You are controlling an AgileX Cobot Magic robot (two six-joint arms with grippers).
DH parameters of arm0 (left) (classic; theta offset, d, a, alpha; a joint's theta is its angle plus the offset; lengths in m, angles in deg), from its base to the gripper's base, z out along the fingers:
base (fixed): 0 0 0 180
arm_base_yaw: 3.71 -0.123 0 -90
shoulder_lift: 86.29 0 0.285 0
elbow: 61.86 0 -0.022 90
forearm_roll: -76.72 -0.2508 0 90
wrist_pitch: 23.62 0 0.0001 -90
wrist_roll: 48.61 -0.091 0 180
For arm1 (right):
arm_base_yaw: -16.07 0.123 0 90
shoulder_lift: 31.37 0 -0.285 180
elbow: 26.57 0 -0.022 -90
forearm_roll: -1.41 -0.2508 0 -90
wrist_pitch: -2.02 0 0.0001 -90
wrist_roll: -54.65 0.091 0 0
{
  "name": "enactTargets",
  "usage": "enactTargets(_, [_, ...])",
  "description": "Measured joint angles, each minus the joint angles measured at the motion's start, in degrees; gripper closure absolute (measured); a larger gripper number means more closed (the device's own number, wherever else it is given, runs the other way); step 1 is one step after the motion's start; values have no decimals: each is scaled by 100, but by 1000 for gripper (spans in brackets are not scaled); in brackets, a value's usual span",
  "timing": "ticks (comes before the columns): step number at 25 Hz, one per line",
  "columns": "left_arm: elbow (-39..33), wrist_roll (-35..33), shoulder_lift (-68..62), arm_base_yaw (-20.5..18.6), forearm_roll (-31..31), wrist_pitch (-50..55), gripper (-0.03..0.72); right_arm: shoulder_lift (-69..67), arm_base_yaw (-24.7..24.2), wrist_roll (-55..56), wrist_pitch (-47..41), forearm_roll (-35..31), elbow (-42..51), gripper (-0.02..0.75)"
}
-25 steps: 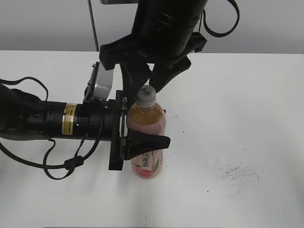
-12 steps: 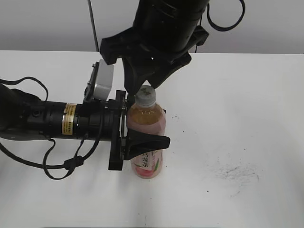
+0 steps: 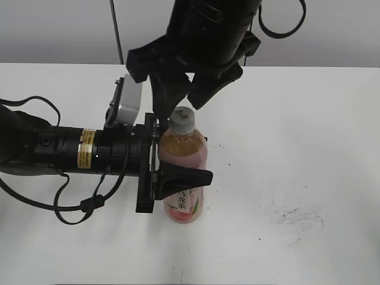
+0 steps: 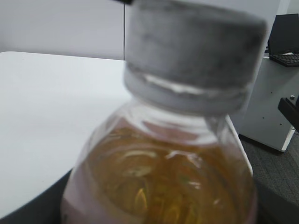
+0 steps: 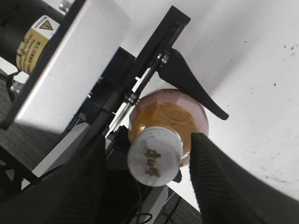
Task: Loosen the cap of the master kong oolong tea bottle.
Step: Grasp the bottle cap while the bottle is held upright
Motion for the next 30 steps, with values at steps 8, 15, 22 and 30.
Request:
enactTargets(8, [0, 5, 0, 0, 0, 0, 243, 0, 0, -5, 0, 38, 5, 297])
enactTargets(15, [0, 5, 0, 0, 5, 5, 243, 0, 0, -94, 0, -58, 298, 297])
enactTargets(22, [0, 5, 0, 0, 5, 5, 243, 6, 0, -138, 0, -53, 146, 372])
enactTargets(30, [0, 5, 0, 0, 5, 5, 243, 6, 0, -146, -4, -98, 141, 353])
